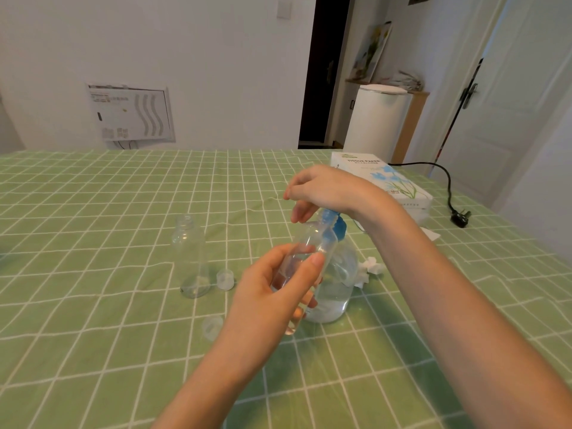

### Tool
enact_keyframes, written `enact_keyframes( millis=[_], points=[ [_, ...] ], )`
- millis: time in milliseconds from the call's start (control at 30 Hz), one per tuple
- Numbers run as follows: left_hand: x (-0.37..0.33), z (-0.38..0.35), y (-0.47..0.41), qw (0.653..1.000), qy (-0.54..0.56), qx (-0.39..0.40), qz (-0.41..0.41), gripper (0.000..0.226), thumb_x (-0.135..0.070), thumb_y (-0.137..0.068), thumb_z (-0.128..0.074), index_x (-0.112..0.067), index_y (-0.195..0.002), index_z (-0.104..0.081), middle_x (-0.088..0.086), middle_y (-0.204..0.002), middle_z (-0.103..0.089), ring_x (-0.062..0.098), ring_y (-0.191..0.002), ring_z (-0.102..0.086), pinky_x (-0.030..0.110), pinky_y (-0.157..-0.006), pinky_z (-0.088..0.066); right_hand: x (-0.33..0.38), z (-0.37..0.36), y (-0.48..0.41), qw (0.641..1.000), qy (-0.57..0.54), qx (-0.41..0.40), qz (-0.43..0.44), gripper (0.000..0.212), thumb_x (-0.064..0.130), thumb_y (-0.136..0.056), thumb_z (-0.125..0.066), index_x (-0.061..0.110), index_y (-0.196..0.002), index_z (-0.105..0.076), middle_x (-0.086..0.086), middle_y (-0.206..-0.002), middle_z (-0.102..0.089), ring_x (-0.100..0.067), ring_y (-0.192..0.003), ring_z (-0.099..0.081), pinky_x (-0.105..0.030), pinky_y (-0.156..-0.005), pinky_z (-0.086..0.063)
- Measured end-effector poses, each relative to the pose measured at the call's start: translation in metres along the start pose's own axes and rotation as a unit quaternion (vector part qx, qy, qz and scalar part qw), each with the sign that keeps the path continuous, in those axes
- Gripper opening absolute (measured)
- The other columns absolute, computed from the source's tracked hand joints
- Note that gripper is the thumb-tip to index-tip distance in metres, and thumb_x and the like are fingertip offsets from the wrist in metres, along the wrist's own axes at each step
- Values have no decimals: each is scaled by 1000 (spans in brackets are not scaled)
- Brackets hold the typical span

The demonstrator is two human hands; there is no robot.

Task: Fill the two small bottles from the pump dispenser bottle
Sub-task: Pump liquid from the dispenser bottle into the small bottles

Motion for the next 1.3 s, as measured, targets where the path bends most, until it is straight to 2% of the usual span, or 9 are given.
enact_keyframes(
  millis=[167,300,367,467,633,800,967,1100,1300],
  points=[
    [2,1,0,1000,-1,4,-3,32,-53,-62,-62,-35,-87,-69,-3,-68,-68,5,-53,-57,13,-42,-39,-5,-6,-1,1000,-9,8,-7,34,16,-93,-48,-6,-118,-56,-3,-71,-69,-46,-112,-53,-53,-100,-42],
    [3,1,0,1000,4,5,-3,38,-54,-60,-63,-31,-90,-70,-3,-70,-69,5,-53,-58,12,-43,-39,-4,-3,0,1000,2,-1,-4,36,18,-93,-47,-4,-120,-56,-6,-77,-71,-43,-111,-56,-52,-100,-42],
    [2,1,0,1000,0,6,-5,38,-54,-61,-63,-32,-91,-69,-5,-71,-70,4,-54,-59,12,-43,-40,-2,1,1,1000,14,-11,0,34,19,-93,-48,-1,-118,-58,-7,-82,-73,-40,-107,-60,-48,-98,-46],
    [1,1,-1,1000,0,4,-6,36,-54,-61,-62,-34,-91,-69,-6,-73,-71,4,-55,-60,13,-44,-41,3,7,-1,999,38,-22,6,27,22,-93,-48,8,-113,-60,-5,-87,-74,-26,-101,-65,-37,-91,-48],
    [0,1,-1,1000,-1,4,-8,40,-53,-61,-63,-31,-93,-68,2,-77,-70,6,-56,-60,13,-44,-41,3,3,0,999,30,1,19,26,22,-93,-49,9,-113,-60,-5,-84,-74,-30,-105,-63,-44,-100,-44],
    [2,1,0,1000,-5,9,-5,37,-53,-62,-62,-31,-91,-69,9,-75,-69,10,-57,-58,15,-43,-40,-2,-2,0,1000,14,12,16,23,22,-93,-49,9,-108,-62,-4,-78,-73,-34,-105,-62,-46,-100,-44],
    [2,1,0,1000,-1,7,-4,38,-55,-60,-63,-33,-90,-70,1,-70,-67,8,-56,-58,15,-43,-41,-4,-4,0,1000,16,15,9,23,23,-94,-49,10,-110,-60,-2,-75,-72,-32,-106,-63,-46,-102,-42],
    [0,1,0,1000,-1,4,-4,40,-55,-59,-63,-31,-91,-69,-3,-68,-67,4,-52,-57,13,-43,-40,0,2,0,999,46,16,1,28,24,-94,-48,8,-114,-58,-6,-86,-74,-32,-107,-62,-45,-100,-44],
    [-1,0,0,1000,-8,6,-8,41,-54,-61,-62,-31,-95,-67,-4,-75,-70,5,-56,-59,13,-44,-40,7,6,1,998,68,12,8,30,25,-94,-48,9,-118,-58,-6,-89,-74,-25,-99,-66,-40,-96,-47]
  ],
)
Point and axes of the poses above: each hand's wrist, its own y-axis away from the middle knuckle, its own z-axis out of the back of the hand, x = y × z, the point moved 3 cm from there along -y, towards the middle knuckle
